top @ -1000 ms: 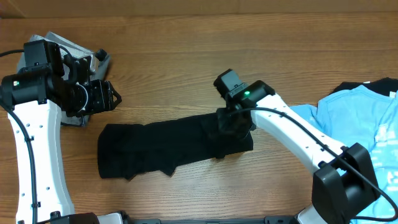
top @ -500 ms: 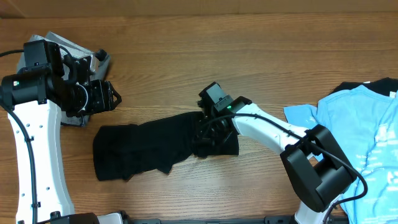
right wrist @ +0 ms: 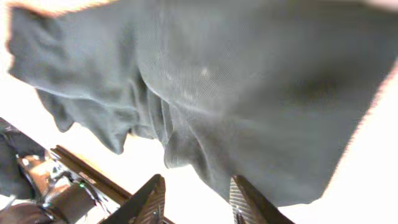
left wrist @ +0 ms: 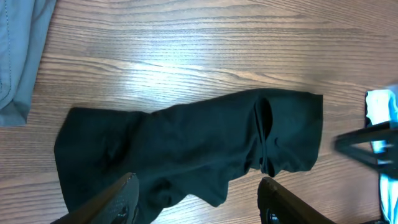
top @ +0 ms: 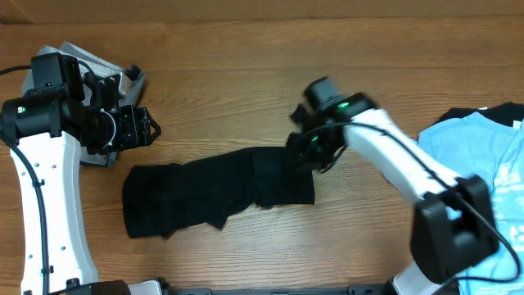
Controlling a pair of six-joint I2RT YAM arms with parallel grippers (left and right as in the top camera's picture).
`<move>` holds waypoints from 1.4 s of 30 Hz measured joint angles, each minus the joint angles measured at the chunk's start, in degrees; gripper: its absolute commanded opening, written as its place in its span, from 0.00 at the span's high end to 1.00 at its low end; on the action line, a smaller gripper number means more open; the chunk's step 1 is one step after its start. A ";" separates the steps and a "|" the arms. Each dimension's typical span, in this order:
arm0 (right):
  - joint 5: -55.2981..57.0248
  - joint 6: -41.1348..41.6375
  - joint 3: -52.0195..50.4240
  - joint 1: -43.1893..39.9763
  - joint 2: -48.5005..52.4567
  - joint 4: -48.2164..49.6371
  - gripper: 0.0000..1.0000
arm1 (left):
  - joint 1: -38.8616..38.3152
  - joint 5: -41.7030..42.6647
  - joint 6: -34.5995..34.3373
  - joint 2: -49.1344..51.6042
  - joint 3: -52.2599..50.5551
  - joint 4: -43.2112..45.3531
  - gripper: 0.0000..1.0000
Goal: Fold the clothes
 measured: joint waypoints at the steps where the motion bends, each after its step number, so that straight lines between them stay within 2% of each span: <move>1: -0.09 -1.18 0.31 -1.57 -0.81 -0.33 0.60 | 0.00 0.00 0.00 0.00 0.00 0.11 0.34; 8: -0.22 -5.60 -1.11 -13.33 -0.79 -0.48 0.54 | 0.00 0.00 0.20 0.00 0.00 0.15 0.31; 11: -0.87 -6.19 -3.82 -15.96 0.48 0.35 0.52 | 0.00 0.00 0.22 0.00 0.00 0.15 0.30; 14: -2.89 -6.56 -7.85 -16.55 2.05 3.02 0.47 | 0.00 -0.02 0.24 0.00 0.00 0.63 0.29; 19: -7.43 -6.71 -13.35 -15.69 3.26 9.92 0.33 | 0.00 -0.02 0.39 0.00 0.00 1.18 0.29; 27: -12.50 -3.65 -21.09 -14.99 3.37 22.03 0.33 | 0.00 0.00 0.44 0.00 0.00 1.18 0.29; 36: -15.78 4.20 -25.31 -11.87 3.37 31.87 0.51 | 0.00 0.00 0.46 0.00 0.00 1.01 0.29; 37: -15.78 5.18 -25.46 -11.19 3.37 32.57 0.57 | 0.00 0.00 0.46 0.00 0.00 0.98 0.29; 39: -15.67 6.14 -25.66 -9.90 3.37 34.05 0.82 | 0.00 0.00 0.46 0.00 0.00 0.98 0.29; 40: -15.67 6.93 -25.68 -9.49 3.37 34.45 0.90 | 0.00 0.00 0.52 0.00 0.00 0.96 0.29; 41: -15.63 7.45 -25.70 -9.07 3.37 34.93 0.96 | 0.00 0.00 0.61 0.00 0.00 0.83 0.29; 42: -15.65 7.63 -25.70 -8.87 3.37 35.15 0.96 | 0.00 0.00 0.61 0.00 0.00 0.59 0.29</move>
